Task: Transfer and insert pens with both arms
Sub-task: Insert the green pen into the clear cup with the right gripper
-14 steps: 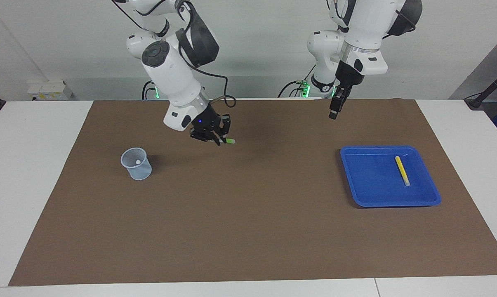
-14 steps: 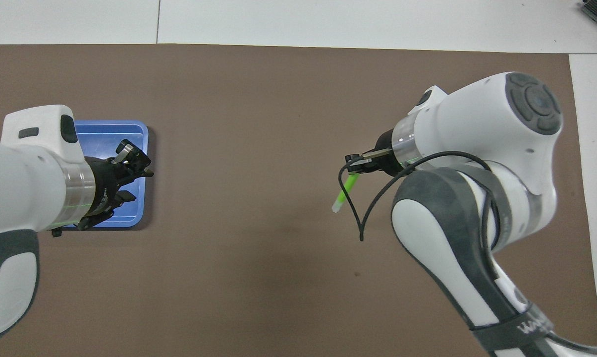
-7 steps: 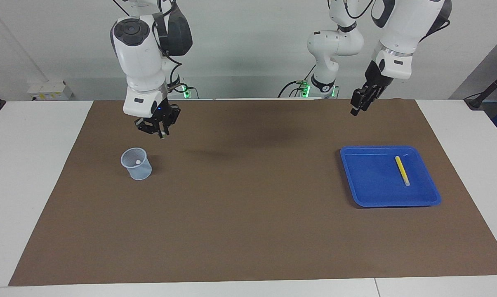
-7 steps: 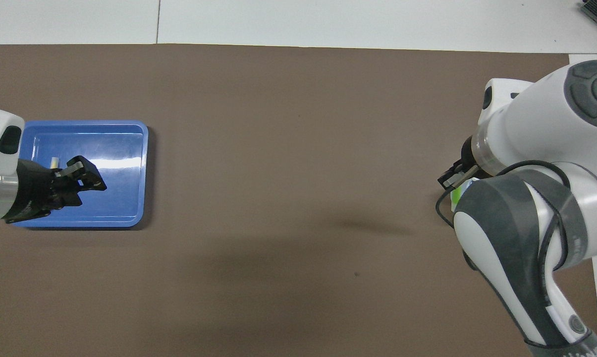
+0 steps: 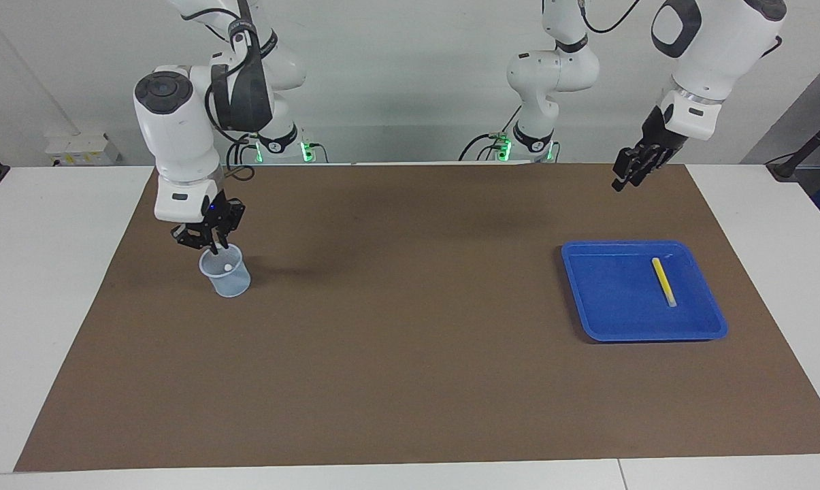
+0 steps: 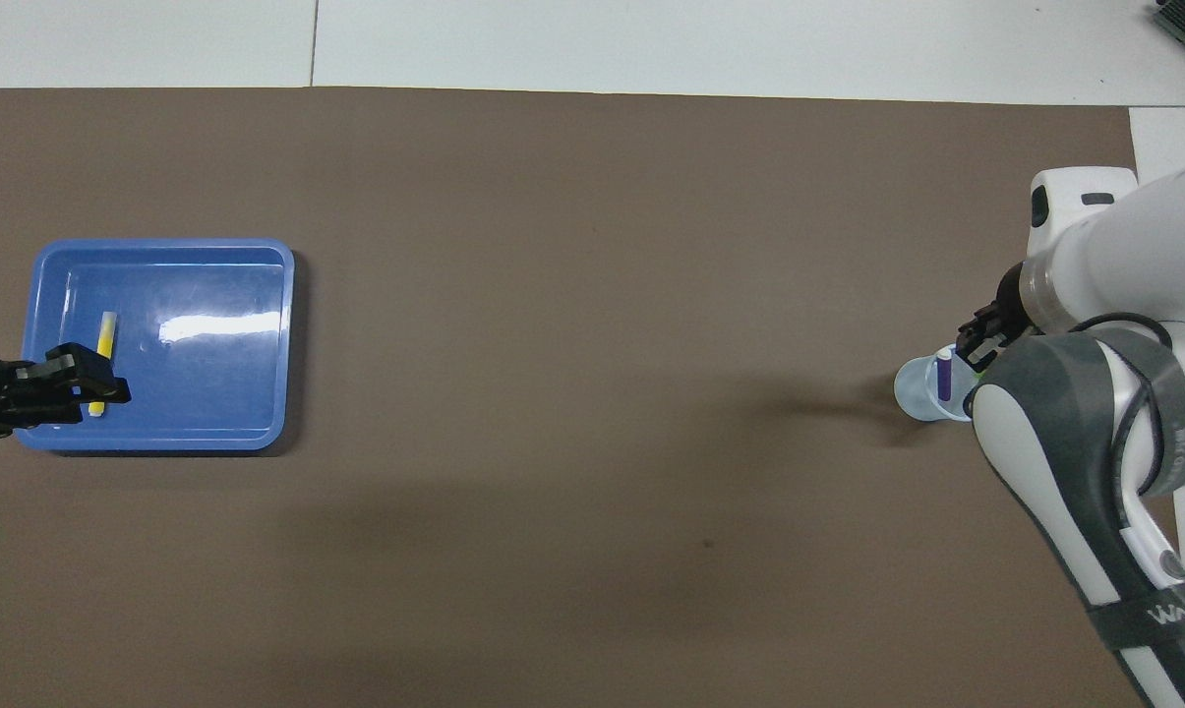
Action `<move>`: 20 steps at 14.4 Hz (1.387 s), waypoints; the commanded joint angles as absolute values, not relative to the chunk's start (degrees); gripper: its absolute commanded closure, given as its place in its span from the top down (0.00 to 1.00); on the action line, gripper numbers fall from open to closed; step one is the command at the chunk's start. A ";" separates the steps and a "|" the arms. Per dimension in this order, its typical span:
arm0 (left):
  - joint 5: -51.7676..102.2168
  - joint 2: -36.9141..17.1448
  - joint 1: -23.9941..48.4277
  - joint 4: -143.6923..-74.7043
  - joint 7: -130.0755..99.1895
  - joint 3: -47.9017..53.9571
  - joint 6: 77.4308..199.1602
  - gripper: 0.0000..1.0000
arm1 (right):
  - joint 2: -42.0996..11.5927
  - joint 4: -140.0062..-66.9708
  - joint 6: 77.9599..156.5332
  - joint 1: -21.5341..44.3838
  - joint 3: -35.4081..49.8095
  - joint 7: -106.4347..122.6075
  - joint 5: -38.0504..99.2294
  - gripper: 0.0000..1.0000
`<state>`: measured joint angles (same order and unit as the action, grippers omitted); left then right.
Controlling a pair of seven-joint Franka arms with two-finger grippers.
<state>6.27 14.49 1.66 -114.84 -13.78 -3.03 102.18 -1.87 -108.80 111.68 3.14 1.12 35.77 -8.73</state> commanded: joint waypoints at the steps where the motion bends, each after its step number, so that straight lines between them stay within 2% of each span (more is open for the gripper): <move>1: 7.12 13.89 -1.48 -116.45 -7.23 -2.72 103.96 0.48 | 0.79 -113.72 115.30 2.38 2.02 36.30 -9.84 0.00; 5: 7.12 10.99 -3.60 -117.77 -1.42 -2.81 107.57 0.48 | 1.14 -117.42 118.12 0.97 2.02 35.86 -9.84 0.00; 6: 7.12 9.77 -4.56 -117.77 0.07 -2.73 108.54 0.48 | 1.14 -117.42 118.21 0.97 2.02 35.86 -9.84 0.11; 7: 7.12 8.62 -5.18 -117.69 1.74 -2.72 109.76 0.48 | 1.14 -117.42 118.21 0.97 2.02 35.86 -9.76 0.58; 8: 7.12 7.22 -5.36 -117.69 3.06 -2.81 110.99 0.48 | 1.14 -117.42 118.30 0.97 2.02 35.86 -9.84 0.90; 9: 7.12 5.64 -6.23 -117.69 4.56 -2.73 112.75 0.48 | 1.14 -117.33 118.30 0.97 2.02 35.95 -9.84 1.00; 15: 6.94 -1.75 -8.79 -117.16 11.24 -2.73 120.84 0.49 | 0.88 -115.05 117.33 2.11 3.42 35.16 -8.27 1.00; 20: 6.50 -8.33 -10.90 -114.80 16.42 -2.72 125.24 0.49 | 0.88 -115.05 117.25 3.33 4.31 31.75 3.59 1.00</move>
